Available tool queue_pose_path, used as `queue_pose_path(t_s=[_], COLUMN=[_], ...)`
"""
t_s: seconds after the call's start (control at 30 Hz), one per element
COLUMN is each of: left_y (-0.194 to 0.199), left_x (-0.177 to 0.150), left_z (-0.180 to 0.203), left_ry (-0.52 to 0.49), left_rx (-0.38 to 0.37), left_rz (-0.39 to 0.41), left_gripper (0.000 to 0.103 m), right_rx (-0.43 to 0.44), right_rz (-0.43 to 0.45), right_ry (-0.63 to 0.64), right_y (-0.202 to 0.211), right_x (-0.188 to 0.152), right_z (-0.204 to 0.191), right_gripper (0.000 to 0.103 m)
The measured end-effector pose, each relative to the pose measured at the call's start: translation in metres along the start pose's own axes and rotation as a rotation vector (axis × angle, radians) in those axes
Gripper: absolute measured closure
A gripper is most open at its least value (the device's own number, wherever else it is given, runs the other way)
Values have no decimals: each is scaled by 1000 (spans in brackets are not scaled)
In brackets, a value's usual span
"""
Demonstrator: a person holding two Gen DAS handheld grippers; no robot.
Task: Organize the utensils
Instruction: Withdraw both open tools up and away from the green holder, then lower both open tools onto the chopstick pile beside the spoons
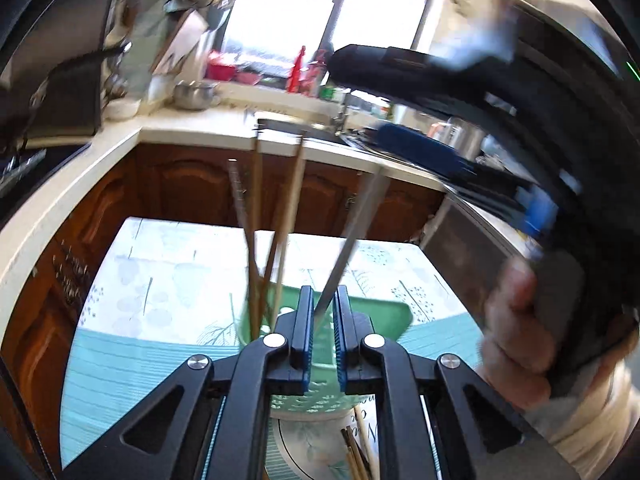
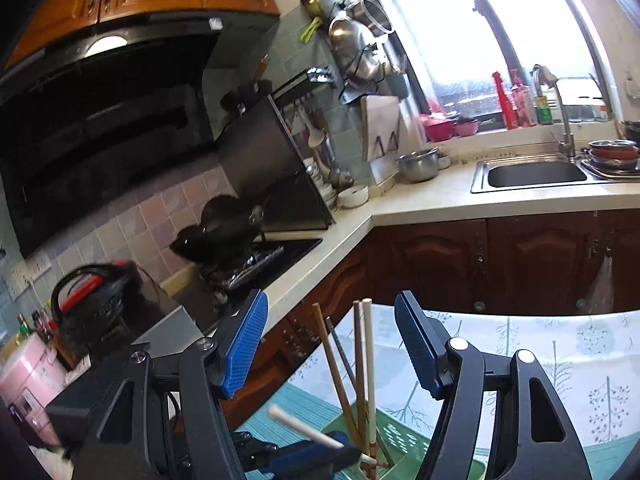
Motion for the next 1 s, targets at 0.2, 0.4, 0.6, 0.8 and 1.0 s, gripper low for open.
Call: queue_pose_path(t_s=[0.2, 0.4, 0.6, 0.8, 1.0], left_y=[-8, 16, 51, 85, 89], left_x=[11, 3, -26, -75, -125], left_z=[-29, -32, -25, -10, 0], left_ry=[143, 182, 147, 79, 55], left_rx=[46, 30, 49, 70, 93], left_rz=[-46, -63, -117, -179, -287], left_gripper=[85, 63, 49, 45, 34], right_rx=[-81, -154, -204, -243, -265], right_rz=[22, -69, -234, -354, -421], right_ry=[-34, -49, -108, -107, -139], right_y=[45, 104, 165, 212, 233], right_x=[-5, -49, -130, -206, -250], right_z=[12, 25, 28, 19, 8], right_gripper=[36, 36, 36, 36, 40])
Point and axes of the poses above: each gripper's, at about its wrist camera, not at the fingertips, and y roughly against the way its jaws point, z to its right, x to its top, the point moved 10 cm from there along -y, roughly the way its jaws point, and after that the axes turned 5 degrees about x, right-handed, at the moved point
